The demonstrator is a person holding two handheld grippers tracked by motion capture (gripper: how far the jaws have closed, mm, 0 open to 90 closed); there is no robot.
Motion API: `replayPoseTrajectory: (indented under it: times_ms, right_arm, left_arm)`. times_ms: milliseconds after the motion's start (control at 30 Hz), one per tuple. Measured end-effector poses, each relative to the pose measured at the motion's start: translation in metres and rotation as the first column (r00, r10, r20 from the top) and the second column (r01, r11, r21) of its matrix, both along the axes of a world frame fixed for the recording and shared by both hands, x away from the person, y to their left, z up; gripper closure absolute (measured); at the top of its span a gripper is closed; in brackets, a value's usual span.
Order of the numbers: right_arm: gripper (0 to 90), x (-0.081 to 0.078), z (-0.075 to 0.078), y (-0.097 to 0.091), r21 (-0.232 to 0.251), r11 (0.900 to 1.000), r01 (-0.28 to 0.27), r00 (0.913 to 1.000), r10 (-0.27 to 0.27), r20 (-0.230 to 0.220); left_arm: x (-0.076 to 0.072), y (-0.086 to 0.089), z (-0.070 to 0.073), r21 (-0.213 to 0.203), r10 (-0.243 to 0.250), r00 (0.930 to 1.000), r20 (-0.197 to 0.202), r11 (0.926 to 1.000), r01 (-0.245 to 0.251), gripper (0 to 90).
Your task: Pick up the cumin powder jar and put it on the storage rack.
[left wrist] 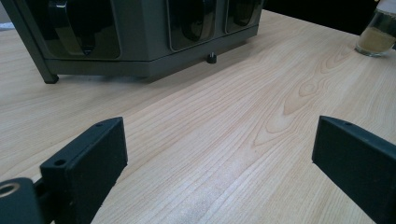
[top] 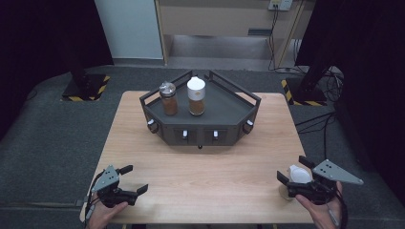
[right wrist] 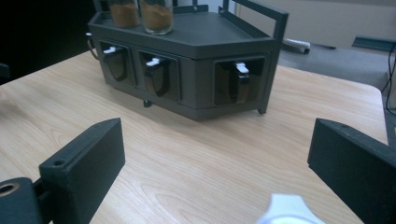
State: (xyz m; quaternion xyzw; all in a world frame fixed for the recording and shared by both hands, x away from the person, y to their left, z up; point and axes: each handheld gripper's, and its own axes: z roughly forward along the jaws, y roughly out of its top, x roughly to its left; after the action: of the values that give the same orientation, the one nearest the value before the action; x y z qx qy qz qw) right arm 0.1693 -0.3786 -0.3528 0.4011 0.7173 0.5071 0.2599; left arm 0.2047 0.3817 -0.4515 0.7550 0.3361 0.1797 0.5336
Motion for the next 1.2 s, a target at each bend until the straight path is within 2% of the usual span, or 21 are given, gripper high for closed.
replayPoseTrajectory:
  times_ms: [233, 400, 533, 900, 1200]
  right_arm:
    - [4.0, -0.002, -0.003, -0.008, -0.013, 0.9987, 0.050, 0.9984, -0.050, -0.027]
    - [5.0, -0.004, -0.013, -0.013, -0.026, 0.9956, 0.091, 0.9943, -0.092, -0.054]
    - [6.1, -0.003, -0.022, -0.016, -0.017, 0.9939, 0.109, 0.9909, -0.110, -0.077]
    - [9.5, 0.002, -0.041, -0.022, -0.008, 0.9910, 0.134, 0.9830, -0.134, -0.125]
    - [19.6, 0.005, -0.050, -0.022, -0.006, 0.9917, 0.128, 0.9824, -0.128, -0.136]
  left_arm:
    - [0.000, 0.000, 0.000, 0.000, 0.001, 1.0000, 0.000, 1.0000, -0.001, 2.5]
    - [0.000, 0.000, 0.000, 0.001, 0.001, 1.0000, -0.001, 1.0000, -0.001, 2.5]
    - [0.000, 0.000, 0.000, 0.001, 0.002, 1.0000, -0.001, 1.0000, -0.002, 2.5]
    - [0.000, -0.001, 0.000, 0.003, 0.002, 1.0000, -0.002, 1.0000, -0.002, 2.5]
    - [0.000, 0.000, 0.001, 0.005, 0.002, 1.0000, -0.003, 1.0000, -0.002, 2.5]
